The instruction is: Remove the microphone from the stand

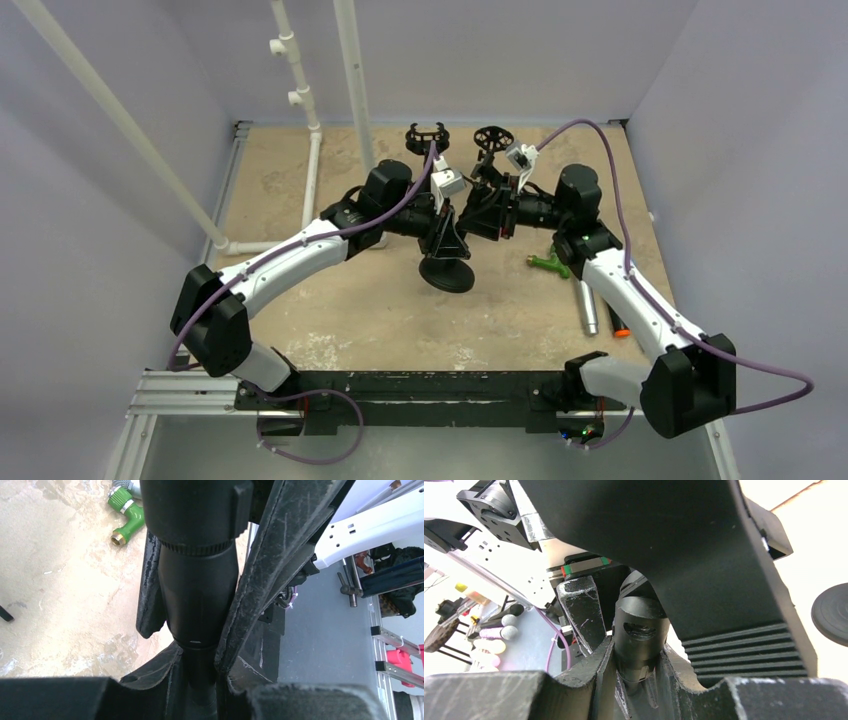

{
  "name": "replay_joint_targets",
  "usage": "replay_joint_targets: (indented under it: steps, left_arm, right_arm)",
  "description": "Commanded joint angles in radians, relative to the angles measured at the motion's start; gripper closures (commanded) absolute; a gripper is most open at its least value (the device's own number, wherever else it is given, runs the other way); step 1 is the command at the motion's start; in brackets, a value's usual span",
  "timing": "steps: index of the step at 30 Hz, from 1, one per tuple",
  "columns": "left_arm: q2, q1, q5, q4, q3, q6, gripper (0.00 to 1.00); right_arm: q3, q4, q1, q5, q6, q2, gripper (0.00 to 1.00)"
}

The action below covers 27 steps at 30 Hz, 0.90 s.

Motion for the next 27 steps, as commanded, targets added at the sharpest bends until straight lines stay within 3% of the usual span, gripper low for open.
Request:
replay_joint_targets:
  steps: [1, 8, 12, 19, 27]
  left_arm:
    - [-0.026, 0.000, 0.055, 0.072, 0.061, 0.001, 0.75]
    - [-0.030, 0.001, 0.041, 0.051, 0.068, 0.002, 0.31]
    - [-0.049, 0.002, 0.021, 0.042, 0.059, 0.010, 0.17]
    - [-0.101, 0.014, 0.000, 0.050, 0.013, 0.037, 0.15]
    - [-0.166, 0.027, -0.013, 0.075, -0.039, 0.077, 0.16]
  right_arm:
    - [0.037, -0.059, -0.020, 0.028, -0.102, -0.035, 1.00]
    - [0.073, -0.151, -0.059, 0.074, -0.166, -0.060, 1.00]
    - [0.104, -0.202, -0.081, 0.108, -0.209, -0.067, 1.00]
    - [0.207, -0.361, -0.115, 0.270, -0.399, -0.059, 1.00]
    - [0.246, -0.356, -0.176, 0.561, -0.488, -0.020, 1.00]
